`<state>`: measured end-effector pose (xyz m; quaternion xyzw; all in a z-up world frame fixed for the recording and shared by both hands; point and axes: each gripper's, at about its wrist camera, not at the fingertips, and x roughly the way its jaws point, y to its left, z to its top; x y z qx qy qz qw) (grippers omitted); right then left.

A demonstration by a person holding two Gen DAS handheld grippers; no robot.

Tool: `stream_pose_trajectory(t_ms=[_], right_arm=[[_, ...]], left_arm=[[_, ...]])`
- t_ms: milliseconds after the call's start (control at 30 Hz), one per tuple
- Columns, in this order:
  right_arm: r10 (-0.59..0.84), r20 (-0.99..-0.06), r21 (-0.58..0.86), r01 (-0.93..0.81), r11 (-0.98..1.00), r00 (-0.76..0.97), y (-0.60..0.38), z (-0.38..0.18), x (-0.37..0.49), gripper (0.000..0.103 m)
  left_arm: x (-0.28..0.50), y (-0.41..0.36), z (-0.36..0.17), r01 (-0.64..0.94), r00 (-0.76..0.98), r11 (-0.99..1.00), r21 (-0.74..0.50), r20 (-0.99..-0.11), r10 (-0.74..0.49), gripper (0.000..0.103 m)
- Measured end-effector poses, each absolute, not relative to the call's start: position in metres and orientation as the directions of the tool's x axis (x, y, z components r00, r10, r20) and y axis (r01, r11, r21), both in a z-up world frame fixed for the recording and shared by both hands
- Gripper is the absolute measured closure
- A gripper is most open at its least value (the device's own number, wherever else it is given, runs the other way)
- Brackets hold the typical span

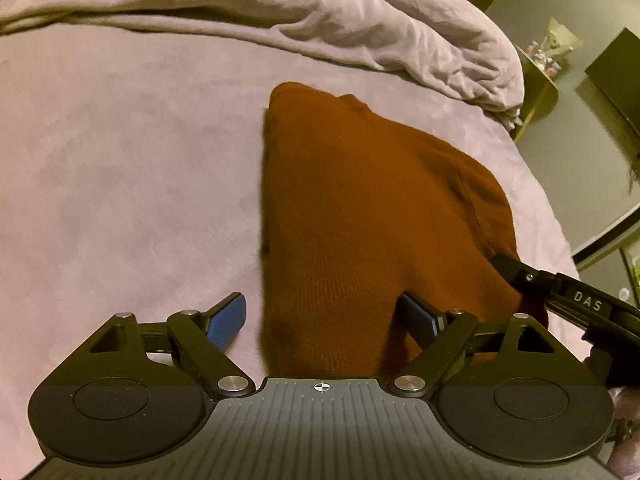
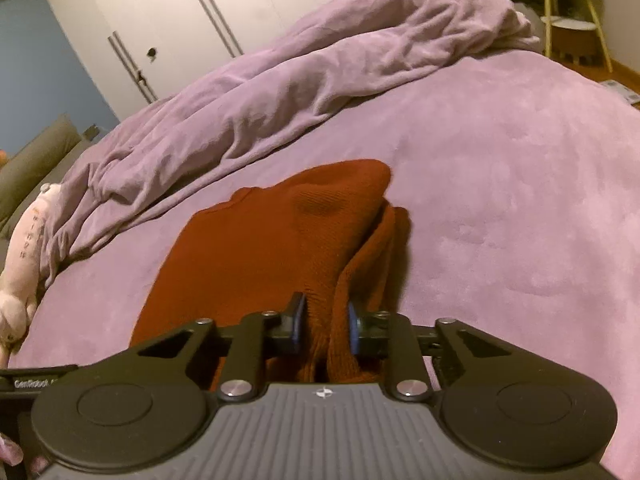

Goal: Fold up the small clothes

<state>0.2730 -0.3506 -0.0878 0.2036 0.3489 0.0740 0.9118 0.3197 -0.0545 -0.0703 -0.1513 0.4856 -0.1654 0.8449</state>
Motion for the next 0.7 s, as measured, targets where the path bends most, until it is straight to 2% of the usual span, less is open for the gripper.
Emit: stream_pose_trajectory(t_ms=[167,300,467,567,700], right_arm=[[0.405,-0.550,0.585,-0.010,0.811,0.730,-0.355,-0.086,0.274,0.086],[0.400,-0.561,0.629,0.059,0.775,0.725,-0.372,-0.104,0.273,0.086],[0.318,-0.600,0.493,0.026,0.870,0.734,-0.371,-0.107,0.268,0.086],[0.264,-0.619,0.376,-0.016,0.926,0.740,-0.357,-0.098,0.267,0.083],[0.230,-0.620,0.306,-0.039,0.951,0.750,-0.351,-0.092,0.263,0.079]], left_arm=[[0.321,-0.052,-0.066,0.138,0.475,0.892,-0.429,-0.762,-0.440,0.021],[0.322,-0.050,-0.066,0.137,0.469,0.892,-0.431,-0.765,-0.442,0.020],[0.326,-0.051,-0.073,0.139,0.450,0.888,-0.438,-0.771,-0.451,0.020],[0.328,-0.047,-0.078,0.128,0.440,0.874,-0.468,-0.763,-0.473,0.021],[0.329,-0.041,-0.080,0.118,0.431,0.859,-0.498,-0.754,-0.496,0.023]])
